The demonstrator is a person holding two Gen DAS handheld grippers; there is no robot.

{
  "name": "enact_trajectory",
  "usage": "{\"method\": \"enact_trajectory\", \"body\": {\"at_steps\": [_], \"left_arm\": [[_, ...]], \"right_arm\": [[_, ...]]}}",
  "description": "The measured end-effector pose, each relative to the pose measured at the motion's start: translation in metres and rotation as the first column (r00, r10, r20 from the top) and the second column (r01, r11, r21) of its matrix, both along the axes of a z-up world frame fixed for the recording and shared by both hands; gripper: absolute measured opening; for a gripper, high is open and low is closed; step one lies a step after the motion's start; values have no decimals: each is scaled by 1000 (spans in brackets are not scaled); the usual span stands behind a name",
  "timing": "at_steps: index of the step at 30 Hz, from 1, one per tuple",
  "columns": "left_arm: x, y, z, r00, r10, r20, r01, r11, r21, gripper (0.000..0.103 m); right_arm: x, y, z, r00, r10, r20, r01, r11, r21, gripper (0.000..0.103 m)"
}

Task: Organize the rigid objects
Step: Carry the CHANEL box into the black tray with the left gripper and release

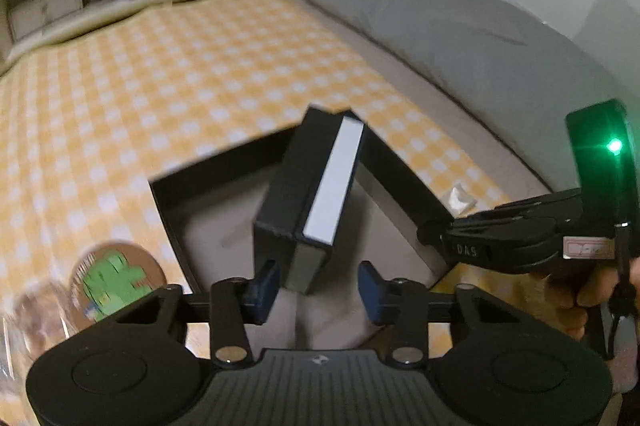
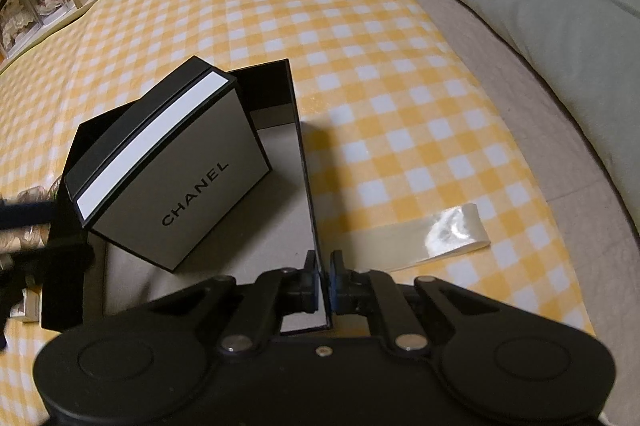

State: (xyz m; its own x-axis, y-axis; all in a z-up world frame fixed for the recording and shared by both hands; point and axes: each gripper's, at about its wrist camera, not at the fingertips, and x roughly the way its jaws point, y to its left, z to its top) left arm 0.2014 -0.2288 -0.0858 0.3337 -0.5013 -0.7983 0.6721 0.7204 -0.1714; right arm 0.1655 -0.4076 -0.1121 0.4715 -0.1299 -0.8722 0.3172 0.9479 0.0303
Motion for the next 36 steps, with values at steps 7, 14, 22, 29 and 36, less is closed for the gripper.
{"method": "enact_trajectory", "body": {"at_steps": [7, 14, 22, 29, 36], "left_arm": [[11, -17, -10, 989, 74, 126, -83, 994, 66, 24], [30, -15, -13, 971, 86, 223, -103, 992, 69, 22], [37, -22, -21, 962, 42, 269, -43, 999, -1, 22], [40, -26, -23, 959, 26, 281, -19, 999, -27, 25], [38, -24, -23, 962, 42, 271, -32, 999, -40, 29]], "right_arm": [[1, 0, 1, 1000, 3, -9, -3, 1000, 0, 5], [1, 4, 2, 998, 54, -17, -55, 997, -47, 4], [0, 13, 2, 990, 141, -21, -142, 985, -102, 4], [0, 21, 2, 979, 202, -9, -201, 970, -139, 4], [1, 21, 1, 977, 212, -4, -210, 967, -144, 4]]}}
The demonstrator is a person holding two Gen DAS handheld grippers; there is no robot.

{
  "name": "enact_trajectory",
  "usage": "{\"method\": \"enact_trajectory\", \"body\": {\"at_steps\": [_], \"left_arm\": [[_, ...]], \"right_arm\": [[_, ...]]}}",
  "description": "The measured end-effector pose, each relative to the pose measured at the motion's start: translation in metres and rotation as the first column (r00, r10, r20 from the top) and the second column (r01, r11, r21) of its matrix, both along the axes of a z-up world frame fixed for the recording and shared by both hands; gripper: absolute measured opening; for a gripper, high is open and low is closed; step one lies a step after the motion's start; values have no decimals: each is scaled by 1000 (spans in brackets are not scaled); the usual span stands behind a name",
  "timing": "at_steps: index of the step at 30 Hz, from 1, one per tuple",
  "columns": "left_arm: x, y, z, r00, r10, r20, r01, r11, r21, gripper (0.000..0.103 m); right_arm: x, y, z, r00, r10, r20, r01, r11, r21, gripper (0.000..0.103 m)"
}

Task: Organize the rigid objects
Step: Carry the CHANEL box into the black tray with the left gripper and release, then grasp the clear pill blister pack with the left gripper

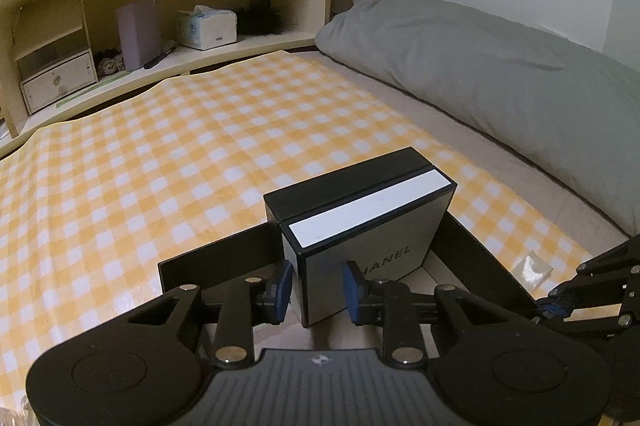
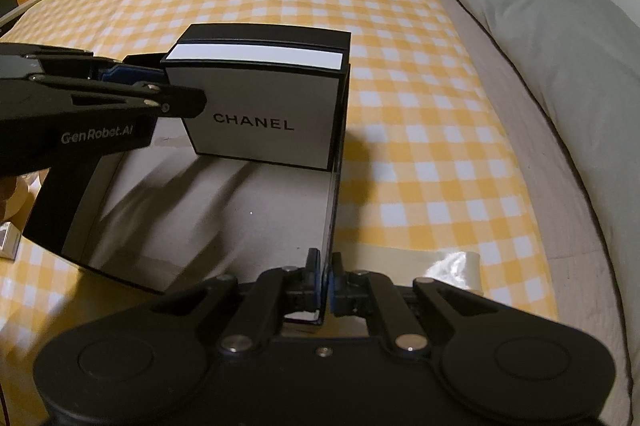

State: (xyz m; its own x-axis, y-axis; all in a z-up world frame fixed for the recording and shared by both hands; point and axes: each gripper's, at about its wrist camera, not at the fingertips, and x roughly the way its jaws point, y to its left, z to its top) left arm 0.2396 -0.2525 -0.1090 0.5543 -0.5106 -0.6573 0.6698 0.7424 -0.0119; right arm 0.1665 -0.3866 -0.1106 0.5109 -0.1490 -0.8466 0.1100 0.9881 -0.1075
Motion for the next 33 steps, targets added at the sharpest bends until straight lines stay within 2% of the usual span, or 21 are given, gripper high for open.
{"method": "enact_trajectory", "body": {"at_steps": [4, 6, 7, 8, 10, 12, 14, 20, 27, 33], "left_arm": [[0, 3, 2, 1000, 17, -13, -17, 1000, -4, 34], [1, 8, 3, 999, 28, -32, -28, 1000, -13, 44], [0, 11, 4, 998, 44, -34, -45, 999, -11, 53], [-1, 15, 6, 998, 61, -34, -61, 998, -10, 58], [-5, 26, 12, 997, 68, -47, -70, 997, -29, 59], [-13, 40, 21, 996, 70, -57, -72, 996, -44, 65], [-25, 55, 32, 997, 57, -43, -59, 997, -49, 78], [-58, 108, 62, 998, 51, 29, -50, 998, -34, 100], [-71, 174, 80, 981, 179, 67, -179, 984, -13, 103], [-51, 228, 70, 934, 355, 39, -356, 934, 16, 103]], "right_arm": [[0, 1, -2, 1000, 20, 13, -20, 1000, -3, 4], [0, 0, -3, 999, 32, 24, -32, 999, 0, 4], [1, 0, -3, 999, 36, 29, -36, 999, 2, 4], [2, 0, -3, 999, 44, 32, -44, 999, 0, 4], [3, 3, -3, 998, 53, 33, -53, 999, -7, 4], [5, 3, -3, 998, 49, 33, -49, 999, -3, 4], [5, 2, -3, 999, 44, 33, -44, 999, 2, 4], [4, 4, -3, 999, 31, 32, -31, 1000, -1, 4], [8, 7, -4, 1000, 11, 19, -11, 1000, -24, 5], [8, 6, -4, 1000, -5, 17, 6, 1000, -19, 5]]}}
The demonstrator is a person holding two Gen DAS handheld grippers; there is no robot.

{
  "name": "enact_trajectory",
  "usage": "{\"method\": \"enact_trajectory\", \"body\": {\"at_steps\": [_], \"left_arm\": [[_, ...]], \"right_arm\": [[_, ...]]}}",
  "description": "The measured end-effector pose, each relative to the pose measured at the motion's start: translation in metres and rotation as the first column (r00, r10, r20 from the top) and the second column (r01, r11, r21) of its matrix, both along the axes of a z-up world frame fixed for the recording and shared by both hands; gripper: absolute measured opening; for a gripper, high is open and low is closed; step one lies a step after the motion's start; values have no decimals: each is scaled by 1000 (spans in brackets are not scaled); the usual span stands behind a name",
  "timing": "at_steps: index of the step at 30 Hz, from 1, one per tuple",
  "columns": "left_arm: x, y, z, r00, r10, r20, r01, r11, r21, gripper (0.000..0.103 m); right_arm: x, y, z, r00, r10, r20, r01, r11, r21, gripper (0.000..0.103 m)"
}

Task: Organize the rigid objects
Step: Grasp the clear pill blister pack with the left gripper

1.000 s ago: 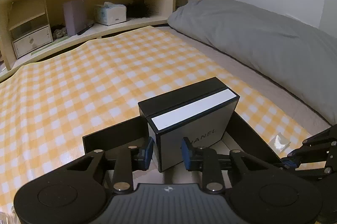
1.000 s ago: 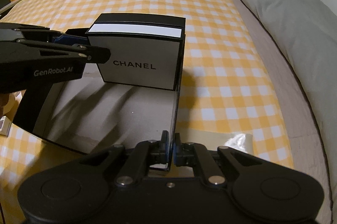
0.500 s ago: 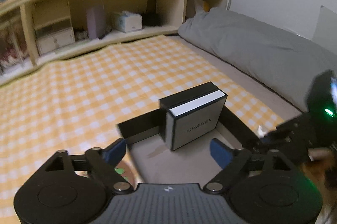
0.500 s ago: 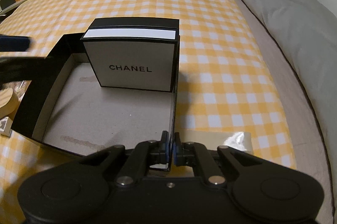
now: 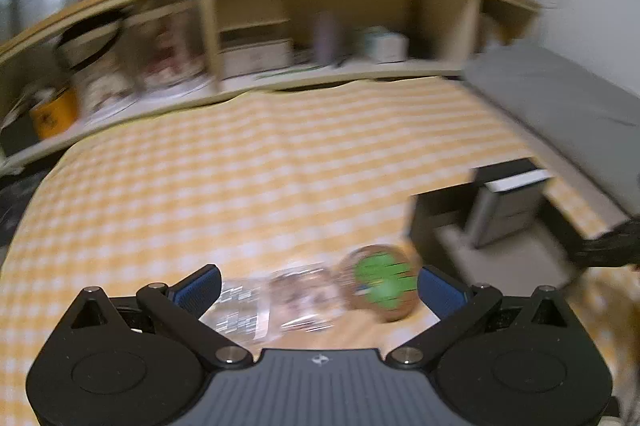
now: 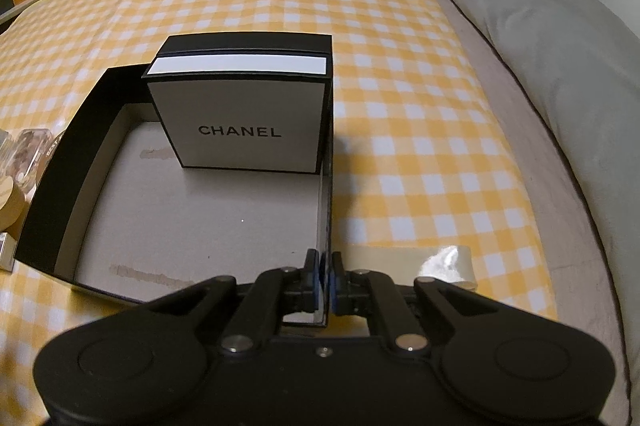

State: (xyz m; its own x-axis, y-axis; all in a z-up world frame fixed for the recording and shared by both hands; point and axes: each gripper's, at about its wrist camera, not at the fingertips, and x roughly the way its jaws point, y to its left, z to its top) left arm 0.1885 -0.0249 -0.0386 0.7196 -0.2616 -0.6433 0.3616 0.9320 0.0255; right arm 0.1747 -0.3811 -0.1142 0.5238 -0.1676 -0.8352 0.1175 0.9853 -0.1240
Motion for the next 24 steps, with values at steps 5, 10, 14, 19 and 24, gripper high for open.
{"method": "enact_trajectory", "body": {"at_steps": [5, 10, 14, 19, 24], "left_arm": [[32, 27, -34, 989, 126, -78, -124, 991, 42, 103], [56, 38, -59, 982, 136, -135, -127, 989, 72, 103], [73, 52, -77, 972, 172, -163, -164, 985, 60, 103], [85, 59, -91, 964, 160, -215, -170, 985, -31, 103], [90, 49, -100, 971, 141, -195, -141, 990, 11, 98]], "right_arm": [[3, 0, -2, 1000, 3, 10, -3, 1000, -7, 6], [5, 0, -2, 1000, 4, 16, -3, 1000, -15, 7], [6, 0, -2, 1000, 1, 17, -1, 1000, -10, 7], [6, -1, -2, 1000, -1, 17, 1, 1000, -11, 7], [8, 2, -3, 1000, -10, 12, 10, 1000, -19, 8]]}}
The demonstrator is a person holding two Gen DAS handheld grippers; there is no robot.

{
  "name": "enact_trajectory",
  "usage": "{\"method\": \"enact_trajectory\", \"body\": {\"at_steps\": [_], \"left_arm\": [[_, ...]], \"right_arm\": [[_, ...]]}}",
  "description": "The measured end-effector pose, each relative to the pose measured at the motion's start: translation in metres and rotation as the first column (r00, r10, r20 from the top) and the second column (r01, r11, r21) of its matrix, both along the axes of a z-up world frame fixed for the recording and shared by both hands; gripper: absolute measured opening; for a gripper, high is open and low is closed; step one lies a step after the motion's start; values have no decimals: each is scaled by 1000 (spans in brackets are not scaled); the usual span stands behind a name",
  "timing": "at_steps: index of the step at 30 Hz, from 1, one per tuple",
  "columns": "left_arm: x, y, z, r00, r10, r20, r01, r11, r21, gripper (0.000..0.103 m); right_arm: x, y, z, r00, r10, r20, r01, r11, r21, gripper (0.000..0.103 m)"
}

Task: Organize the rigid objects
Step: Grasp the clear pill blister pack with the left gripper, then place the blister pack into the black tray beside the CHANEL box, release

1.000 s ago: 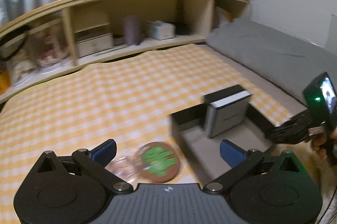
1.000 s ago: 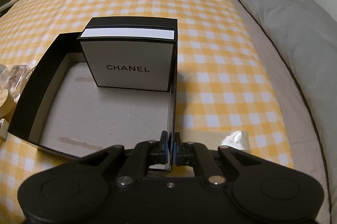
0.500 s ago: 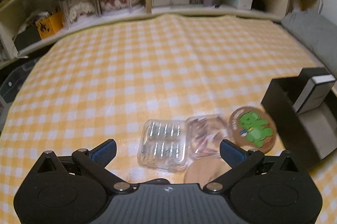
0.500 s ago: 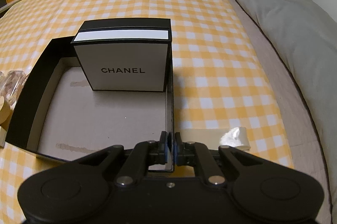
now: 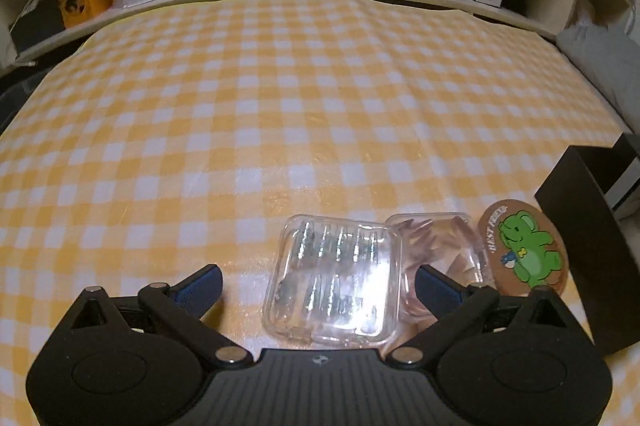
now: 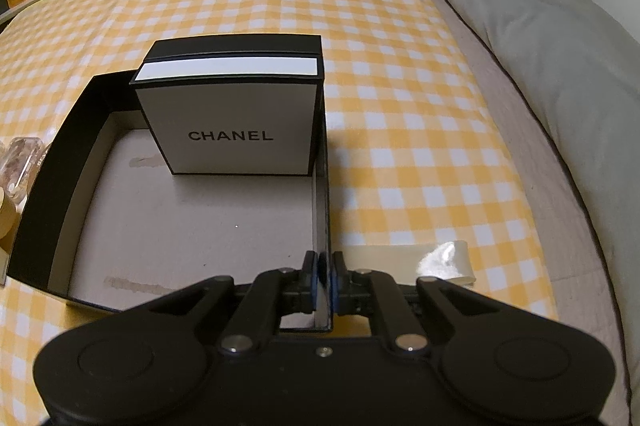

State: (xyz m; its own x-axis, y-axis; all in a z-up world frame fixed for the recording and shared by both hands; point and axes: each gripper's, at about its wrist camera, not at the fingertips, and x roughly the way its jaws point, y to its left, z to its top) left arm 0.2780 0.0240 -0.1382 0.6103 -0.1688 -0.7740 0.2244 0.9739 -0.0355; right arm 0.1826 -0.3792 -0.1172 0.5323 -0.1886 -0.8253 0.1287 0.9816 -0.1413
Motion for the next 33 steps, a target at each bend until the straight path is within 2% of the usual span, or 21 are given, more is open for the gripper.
{"method": "enact_trajectory", "body": {"at_steps": [3, 5, 10, 19, 24, 26, 33], "left_arm": [[4, 1, -3, 1000, 2, -14, -2, 1000, -15, 89], [5, 0, -4, 1000, -6, -28, 5, 1000, -24, 74], [4, -3, -3, 1000, 0, -31, 1, 1000, 16, 74], [1, 3, 12, 997, 77, -2, -77, 997, -30, 74], [-7, -2, 30, 996, 85, 9, -83, 991, -102, 74], [-12, -11, 40, 997, 74, 4, -72, 984, -161, 74], [-43, -70, 69, 999, -52, 0, 49, 948, -315, 74]], "right_arm": [[2, 1, 0, 1000, -6, -3, 6, 1000, -3, 8], [2, 1, -1, 1000, -7, -4, 7, 1000, -4, 8], [2, 0, -1, 1000, -8, -3, 8, 1000, -2, 8], [2, 0, -1, 1000, -9, -3, 9, 1000, -1, 8], [1, 0, -1, 1000, -9, -3, 9, 1000, -2, 8], [2, 0, -1, 1000, -10, -3, 10, 1000, -2, 8], [1, 0, -1, 1000, -11, -5, 11, 1000, -3, 8]]}}
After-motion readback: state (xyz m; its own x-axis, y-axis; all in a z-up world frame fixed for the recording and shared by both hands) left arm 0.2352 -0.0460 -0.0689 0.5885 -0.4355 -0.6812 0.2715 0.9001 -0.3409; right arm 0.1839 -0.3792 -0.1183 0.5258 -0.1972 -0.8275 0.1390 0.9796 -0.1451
